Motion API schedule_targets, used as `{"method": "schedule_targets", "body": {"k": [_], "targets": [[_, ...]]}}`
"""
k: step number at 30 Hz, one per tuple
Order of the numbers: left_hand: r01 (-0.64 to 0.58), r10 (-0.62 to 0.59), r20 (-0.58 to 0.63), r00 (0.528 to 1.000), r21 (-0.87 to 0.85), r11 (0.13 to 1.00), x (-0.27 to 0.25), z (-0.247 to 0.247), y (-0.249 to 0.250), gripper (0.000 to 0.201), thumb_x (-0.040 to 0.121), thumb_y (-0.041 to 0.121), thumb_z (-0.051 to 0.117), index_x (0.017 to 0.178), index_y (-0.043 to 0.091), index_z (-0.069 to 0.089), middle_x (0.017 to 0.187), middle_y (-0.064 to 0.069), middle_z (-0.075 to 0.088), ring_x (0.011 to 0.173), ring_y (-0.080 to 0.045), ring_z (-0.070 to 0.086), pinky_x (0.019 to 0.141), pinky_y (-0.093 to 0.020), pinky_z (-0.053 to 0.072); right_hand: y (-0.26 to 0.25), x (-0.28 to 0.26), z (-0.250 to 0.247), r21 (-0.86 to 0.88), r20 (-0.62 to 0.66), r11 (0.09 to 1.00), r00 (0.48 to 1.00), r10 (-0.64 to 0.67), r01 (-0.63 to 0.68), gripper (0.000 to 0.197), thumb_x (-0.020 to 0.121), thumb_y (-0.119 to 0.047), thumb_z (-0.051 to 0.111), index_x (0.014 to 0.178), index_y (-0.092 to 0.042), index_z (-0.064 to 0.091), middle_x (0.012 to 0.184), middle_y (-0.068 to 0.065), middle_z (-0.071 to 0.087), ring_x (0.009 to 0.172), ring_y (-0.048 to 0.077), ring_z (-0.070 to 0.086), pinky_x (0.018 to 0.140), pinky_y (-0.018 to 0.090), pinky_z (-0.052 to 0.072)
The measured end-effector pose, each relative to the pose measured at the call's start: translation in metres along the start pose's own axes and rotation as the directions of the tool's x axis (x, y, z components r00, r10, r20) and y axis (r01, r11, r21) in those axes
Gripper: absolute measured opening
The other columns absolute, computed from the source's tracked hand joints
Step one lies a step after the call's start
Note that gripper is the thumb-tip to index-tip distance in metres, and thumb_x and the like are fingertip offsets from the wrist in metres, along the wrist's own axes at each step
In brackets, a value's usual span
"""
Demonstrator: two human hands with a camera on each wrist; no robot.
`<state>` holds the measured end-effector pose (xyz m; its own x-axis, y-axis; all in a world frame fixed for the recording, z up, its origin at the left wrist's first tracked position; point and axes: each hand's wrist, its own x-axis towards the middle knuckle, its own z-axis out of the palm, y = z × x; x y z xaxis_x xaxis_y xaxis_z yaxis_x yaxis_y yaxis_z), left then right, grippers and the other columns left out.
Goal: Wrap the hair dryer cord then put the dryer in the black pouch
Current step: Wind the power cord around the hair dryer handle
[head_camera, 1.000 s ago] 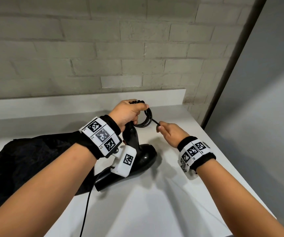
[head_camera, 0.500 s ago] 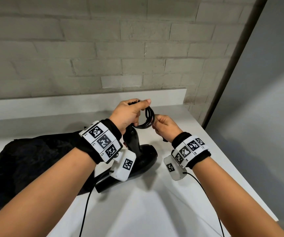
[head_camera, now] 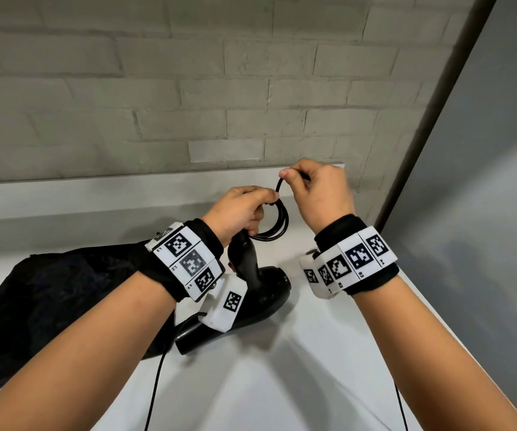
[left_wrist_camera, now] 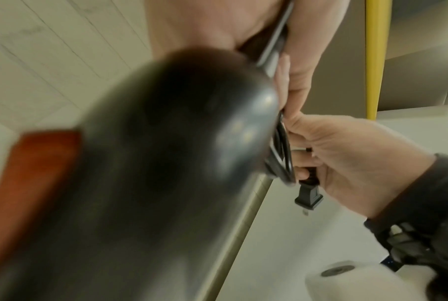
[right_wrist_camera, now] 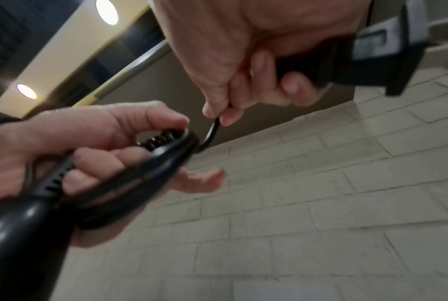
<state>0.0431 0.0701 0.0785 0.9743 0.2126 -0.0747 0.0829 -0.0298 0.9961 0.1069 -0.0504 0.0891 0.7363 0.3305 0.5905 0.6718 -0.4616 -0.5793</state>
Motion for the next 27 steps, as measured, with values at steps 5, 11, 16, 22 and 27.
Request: {"method": "schedule_targets", "body": {"k": [5,11,16,22,27], "targets": [[-0.015,0.014,-0.010,1.000,-0.035,0.999,-0.001,0.001,0.000,0.026,0.094,0.024,0.047,0.072,0.013,0.057,0.039,0.007,0.027,0.030,-0.007,0.023,0.041,-0.020,0.024,-0.007,-0.005,0.006,0.104,-0.027,0.993,0.998,-0.053,0.055,0.020,0.084,-0.029,0.059,0.077,-0.013,0.067,0.065,0.000,0.064,0.064,0.020,0.058,0.061,0.036,0.049],[-0.041,0.030,-0.089,0.996,-0.118,0.992,0.003,-0.002,-0.002,0.026,0.096,0.025,0.044,0.077,0.008,0.050,0.033,0.010,0.027,0.027,-0.006,0.023,0.037,-0.015,0.024,0.001,-0.018,0.010,0.183,-0.015,0.977,0.994,-0.108,0.109,0.022,0.086,-0.026,0.055,0.077,-0.008,0.065,0.059,-0.011,0.055,0.054,0.002,0.051,0.054,0.015,0.038],[-0.052,0.033,-0.136,0.990,-0.138,0.989,0.005,-0.002,-0.002,0.029,0.096,0.024,0.043,0.072,0.008,0.048,0.032,0.010,0.025,0.027,-0.006,0.022,0.037,-0.014,0.022,0.007,-0.029,0.011,0.209,0.098,0.973,0.988,-0.118,0.095,0.024,0.084,-0.026,0.047,0.078,-0.009,0.062,0.051,-0.014,0.045,0.050,0.001,0.047,0.047,0.010,0.033],[-0.083,0.033,-0.242,0.970,-0.197,0.977,0.008,-0.005,-0.002,0.032,0.095,0.022,0.043,0.064,0.013,0.044,0.030,0.011,0.026,0.027,-0.006,0.021,0.037,-0.015,0.022,0.016,-0.036,0.004,0.082,0.342,0.993,0.934,-0.103,0.080,0.019,0.088,-0.010,0.049,0.091,-0.009,0.067,0.079,-0.006,0.059,0.074,0.003,0.046,0.067,0.009,0.033],[-0.111,0.039,-0.279,0.959,-0.247,0.963,0.010,-0.008,-0.003,0.024,0.094,0.018,0.043,0.070,0.017,0.047,0.031,0.011,0.027,0.027,-0.005,0.022,0.036,-0.014,0.023,0.021,-0.036,-0.001,0.064,0.370,0.998,0.929,-0.032,0.009,0.021,0.084,0.000,0.053,0.095,-0.010,0.066,0.080,-0.008,0.051,0.063,0.010,0.052,0.066,0.017,0.041]]}}
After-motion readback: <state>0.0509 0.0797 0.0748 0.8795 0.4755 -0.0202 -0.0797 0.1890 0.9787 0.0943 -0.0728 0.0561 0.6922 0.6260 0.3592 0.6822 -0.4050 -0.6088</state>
